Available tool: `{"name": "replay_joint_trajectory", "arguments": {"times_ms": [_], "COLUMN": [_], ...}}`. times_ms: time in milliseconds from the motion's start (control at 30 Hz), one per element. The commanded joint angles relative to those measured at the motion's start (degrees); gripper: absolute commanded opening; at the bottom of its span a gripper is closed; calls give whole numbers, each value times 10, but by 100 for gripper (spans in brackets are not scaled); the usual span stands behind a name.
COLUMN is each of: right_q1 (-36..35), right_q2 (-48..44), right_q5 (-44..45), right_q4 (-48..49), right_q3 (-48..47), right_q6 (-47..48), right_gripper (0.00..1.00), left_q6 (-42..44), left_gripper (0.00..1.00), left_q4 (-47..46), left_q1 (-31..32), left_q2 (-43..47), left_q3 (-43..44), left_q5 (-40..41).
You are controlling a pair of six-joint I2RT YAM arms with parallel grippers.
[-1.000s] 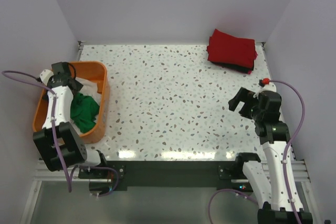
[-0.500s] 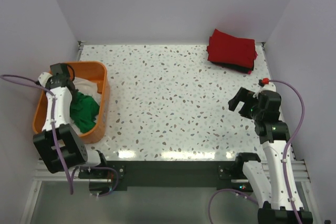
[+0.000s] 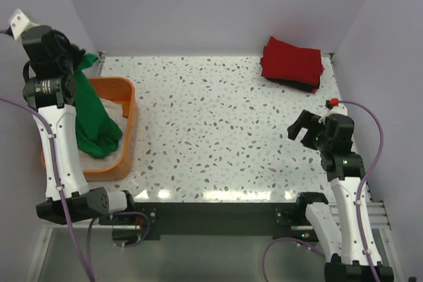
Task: Fold and stack the t-shirts
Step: Grab the tshirt from the pile, then move the tshirt to the center of the board
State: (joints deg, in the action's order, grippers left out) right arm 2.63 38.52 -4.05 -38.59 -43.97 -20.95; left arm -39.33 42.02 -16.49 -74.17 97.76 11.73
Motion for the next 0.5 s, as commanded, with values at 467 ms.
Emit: {"name": "replay_joint_trajectory", "arguments": {"times_ms": [467], "right_q1": [1], "right_q2": [-14], "right_q5": [27], "right_q4": [1], "right_q3": [-10], "right_q6": [2], "right_gripper": [99], "left_q6": [217], "left_gripper": [0], "left_q4": [-166], "left_q1": [551], "left_q2": [-193], "left_q3": [306], "left_q5": [-115]}}
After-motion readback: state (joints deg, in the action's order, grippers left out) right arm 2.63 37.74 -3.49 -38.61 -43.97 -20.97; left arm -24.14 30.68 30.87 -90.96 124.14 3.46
